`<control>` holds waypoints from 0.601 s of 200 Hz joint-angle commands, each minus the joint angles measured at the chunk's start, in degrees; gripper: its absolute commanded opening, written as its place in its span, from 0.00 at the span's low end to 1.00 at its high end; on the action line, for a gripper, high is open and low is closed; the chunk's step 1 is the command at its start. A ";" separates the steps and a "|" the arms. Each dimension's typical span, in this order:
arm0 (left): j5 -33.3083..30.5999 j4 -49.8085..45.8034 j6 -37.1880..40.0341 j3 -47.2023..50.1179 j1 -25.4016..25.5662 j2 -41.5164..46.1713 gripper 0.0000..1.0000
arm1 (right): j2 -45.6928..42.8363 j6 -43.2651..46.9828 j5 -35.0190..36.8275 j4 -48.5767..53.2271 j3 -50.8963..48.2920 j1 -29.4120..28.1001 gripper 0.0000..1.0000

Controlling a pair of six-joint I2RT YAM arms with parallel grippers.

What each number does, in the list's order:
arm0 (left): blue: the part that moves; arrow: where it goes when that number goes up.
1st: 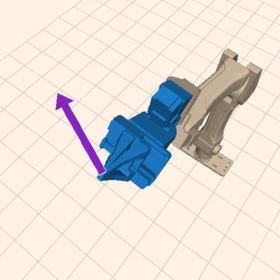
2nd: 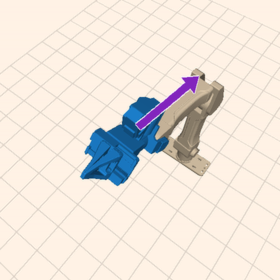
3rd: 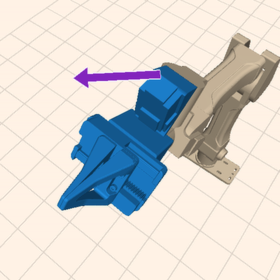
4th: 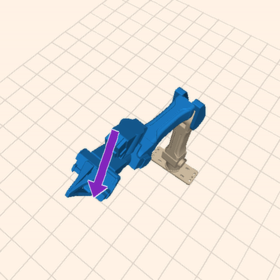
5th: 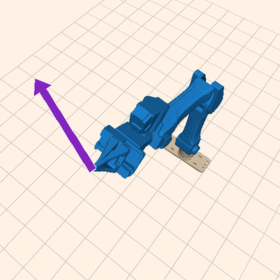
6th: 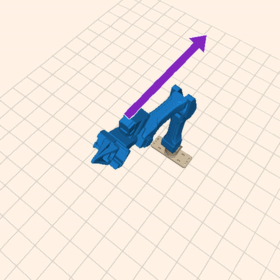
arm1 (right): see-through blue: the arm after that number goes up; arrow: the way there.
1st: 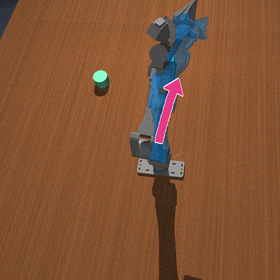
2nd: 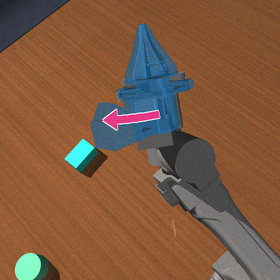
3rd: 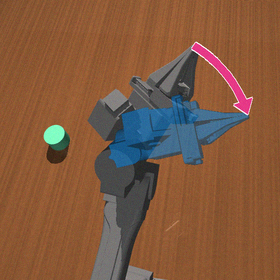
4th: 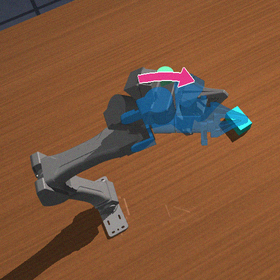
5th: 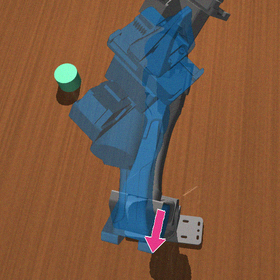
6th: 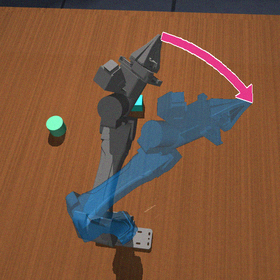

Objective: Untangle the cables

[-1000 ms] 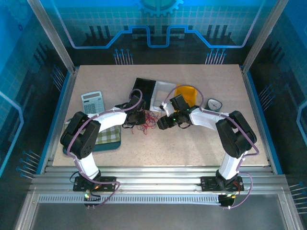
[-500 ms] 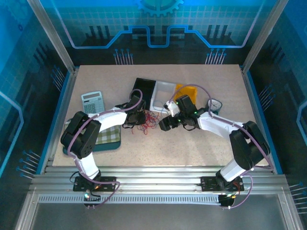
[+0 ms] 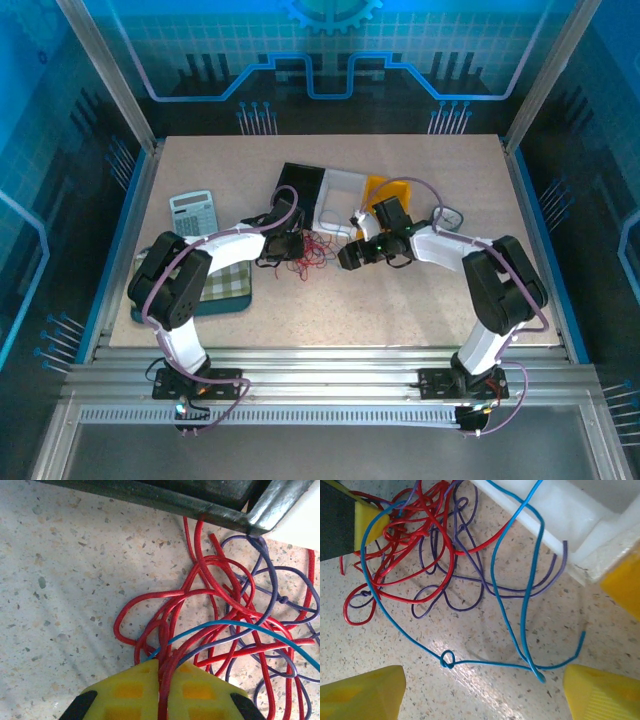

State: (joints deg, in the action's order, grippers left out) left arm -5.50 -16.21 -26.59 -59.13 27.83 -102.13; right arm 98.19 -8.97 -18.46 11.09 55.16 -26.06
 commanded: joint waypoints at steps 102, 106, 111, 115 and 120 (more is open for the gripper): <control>3.50 -3.97 1.60 -0.02 0.65 -3.38 0.00 | 4.35 5.31 1.10 3.40 6.97 -6.74 0.85; 3.50 -3.98 1.60 -0.03 0.72 -3.43 0.00 | 4.57 5.73 2.09 3.92 7.28 -7.18 0.85; 3.48 -3.97 1.66 -0.02 0.76 -3.43 0.00 | 4.76 6.22 3.44 4.36 7.54 -7.81 0.85; 3.43 -3.95 1.56 -0.02 0.73 -3.36 0.00 | 4.89 6.56 4.79 4.71 7.76 -8.35 0.85; 3.45 -3.94 1.55 0.05 0.72 -3.34 0.00 | 5.19 7.07 6.27 5.17 8.01 -8.99 0.85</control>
State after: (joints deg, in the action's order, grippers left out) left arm -5.10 -16.38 -26.57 -59.55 27.83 -102.45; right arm 101.95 -5.41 -18.09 12.71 60.62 -32.08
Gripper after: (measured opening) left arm 0.078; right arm 0.851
